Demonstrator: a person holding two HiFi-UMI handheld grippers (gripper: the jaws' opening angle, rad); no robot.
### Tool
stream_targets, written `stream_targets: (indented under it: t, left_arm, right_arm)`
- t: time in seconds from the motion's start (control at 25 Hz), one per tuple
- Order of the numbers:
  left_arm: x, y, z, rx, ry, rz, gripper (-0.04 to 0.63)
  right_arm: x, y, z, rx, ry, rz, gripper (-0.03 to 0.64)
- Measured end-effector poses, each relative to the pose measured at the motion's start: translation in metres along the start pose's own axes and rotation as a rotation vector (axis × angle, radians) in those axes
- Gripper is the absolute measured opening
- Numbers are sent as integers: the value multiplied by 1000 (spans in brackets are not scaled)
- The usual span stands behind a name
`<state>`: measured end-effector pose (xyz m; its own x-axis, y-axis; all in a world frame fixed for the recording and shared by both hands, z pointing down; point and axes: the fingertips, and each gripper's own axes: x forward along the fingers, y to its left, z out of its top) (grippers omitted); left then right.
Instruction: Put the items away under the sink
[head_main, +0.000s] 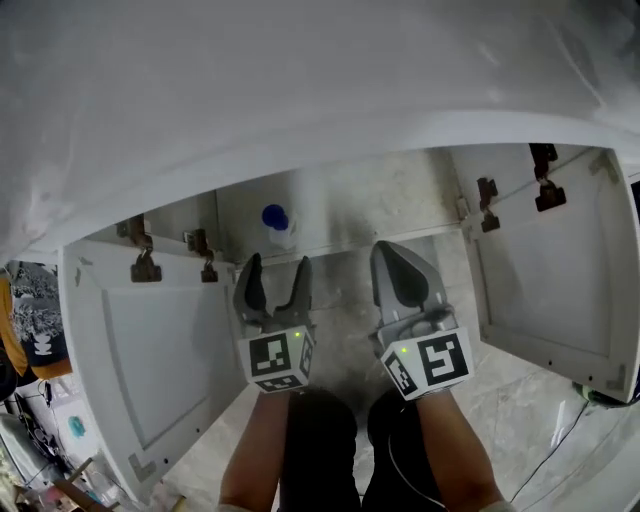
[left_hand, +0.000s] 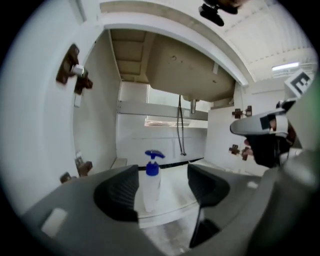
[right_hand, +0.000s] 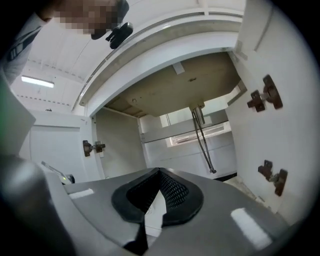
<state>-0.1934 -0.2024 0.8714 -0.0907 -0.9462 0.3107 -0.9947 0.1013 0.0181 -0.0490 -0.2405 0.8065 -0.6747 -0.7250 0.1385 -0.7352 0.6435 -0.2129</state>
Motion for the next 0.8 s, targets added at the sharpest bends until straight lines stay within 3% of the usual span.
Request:
stream_targets:
  t: [0.2, 0.32, 0.52, 0.8]
  left_arm:
    - [-68, -35, 76, -56, 1, -39, 139]
    - [-94, -53, 127, -38, 19, -79, 32]
    - [-157, -72, 231, -21, 53, -177, 12]
    - [-220, -70, 381, -47, 19, -222, 12]
  right_arm:
    - [-46, 21, 71, -33, 89, -1, -2]
    - [-67, 28, 133, -49, 95, -7, -2]
    - [-110, 47, 244, -95, 132, -6, -2]
    - [-155, 71, 396, -164, 106, 35, -1]
